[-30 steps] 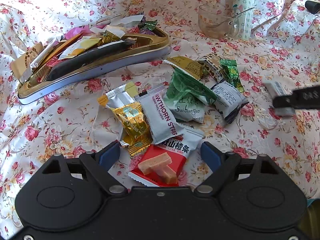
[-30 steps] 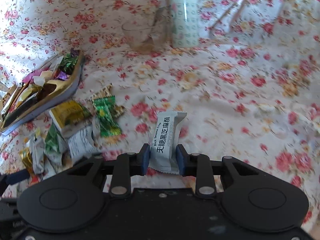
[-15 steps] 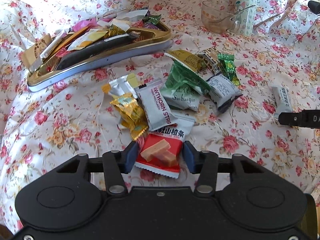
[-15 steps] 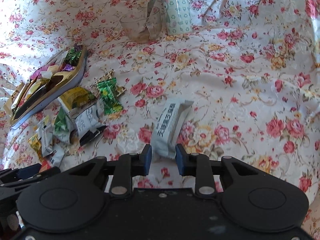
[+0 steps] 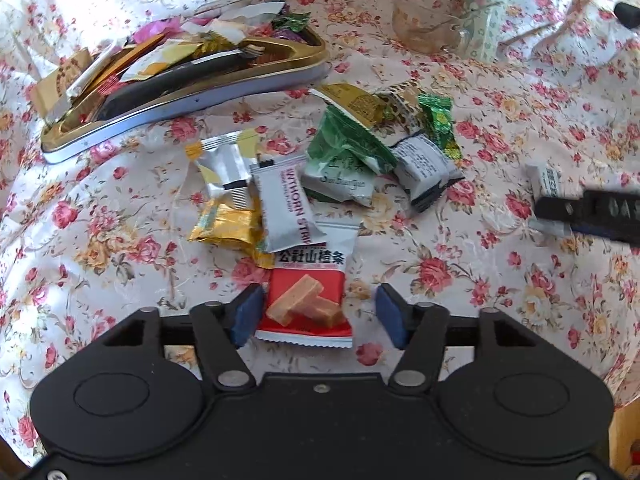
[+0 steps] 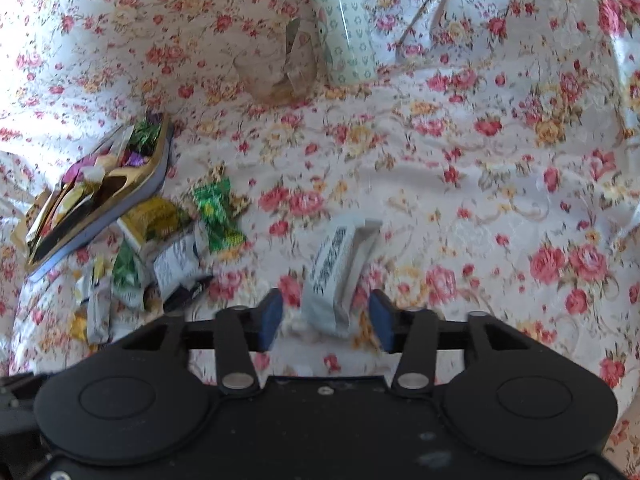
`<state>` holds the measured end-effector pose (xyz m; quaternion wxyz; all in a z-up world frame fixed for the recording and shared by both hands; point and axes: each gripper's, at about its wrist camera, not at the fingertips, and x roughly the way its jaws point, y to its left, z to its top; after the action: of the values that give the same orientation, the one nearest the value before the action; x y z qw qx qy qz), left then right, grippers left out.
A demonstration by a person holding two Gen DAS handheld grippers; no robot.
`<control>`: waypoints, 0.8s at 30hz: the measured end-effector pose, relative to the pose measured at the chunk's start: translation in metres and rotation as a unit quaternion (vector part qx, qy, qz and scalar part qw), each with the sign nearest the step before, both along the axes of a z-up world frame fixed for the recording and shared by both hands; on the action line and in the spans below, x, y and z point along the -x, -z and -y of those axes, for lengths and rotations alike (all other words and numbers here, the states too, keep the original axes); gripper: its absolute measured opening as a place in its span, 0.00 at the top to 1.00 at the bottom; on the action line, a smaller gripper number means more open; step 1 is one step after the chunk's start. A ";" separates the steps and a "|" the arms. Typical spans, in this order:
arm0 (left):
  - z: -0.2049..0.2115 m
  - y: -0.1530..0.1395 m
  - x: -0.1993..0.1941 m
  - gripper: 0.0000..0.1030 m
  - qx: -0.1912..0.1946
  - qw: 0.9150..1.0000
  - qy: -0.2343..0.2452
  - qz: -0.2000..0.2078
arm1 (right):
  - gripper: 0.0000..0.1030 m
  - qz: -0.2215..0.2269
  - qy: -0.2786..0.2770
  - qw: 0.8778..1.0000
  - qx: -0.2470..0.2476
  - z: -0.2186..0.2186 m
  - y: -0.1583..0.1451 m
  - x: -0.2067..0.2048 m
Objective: Organize snacks
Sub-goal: 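Grasp the white snack bar with right tool while left tool grasps red hawthorn packet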
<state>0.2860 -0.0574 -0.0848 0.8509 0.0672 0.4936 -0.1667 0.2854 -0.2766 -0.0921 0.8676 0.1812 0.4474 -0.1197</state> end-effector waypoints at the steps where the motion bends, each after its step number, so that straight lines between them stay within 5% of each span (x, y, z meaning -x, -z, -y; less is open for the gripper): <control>1: 0.002 0.001 0.002 0.35 -0.004 1.000 0.001 0.005 | 0.49 0.003 0.000 1.000 -0.001 0.001 0.000 -0.003; 9: -0.002 0.000 0.001 0.36 0.011 1.000 -0.011 0.004 | 0.49 0.008 0.002 1.000 0.025 -0.001 0.009 -0.011; 16: -0.002 -0.003 0.001 0.55 -0.001 1.000 -0.020 0.021 | 0.70 0.004 -0.014 0.998 0.062 -0.005 0.009 -0.009; 24: -0.007 -0.012 0.004 0.58 0.008 0.999 -0.030 0.010 | 0.71 0.009 -0.031 0.998 0.053 -0.003 -0.002 0.002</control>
<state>0.2816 -0.0502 -0.0728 0.8609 0.0475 0.4854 -0.1447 0.2836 -0.2735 -0.0900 0.8833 0.1219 0.4381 -0.1143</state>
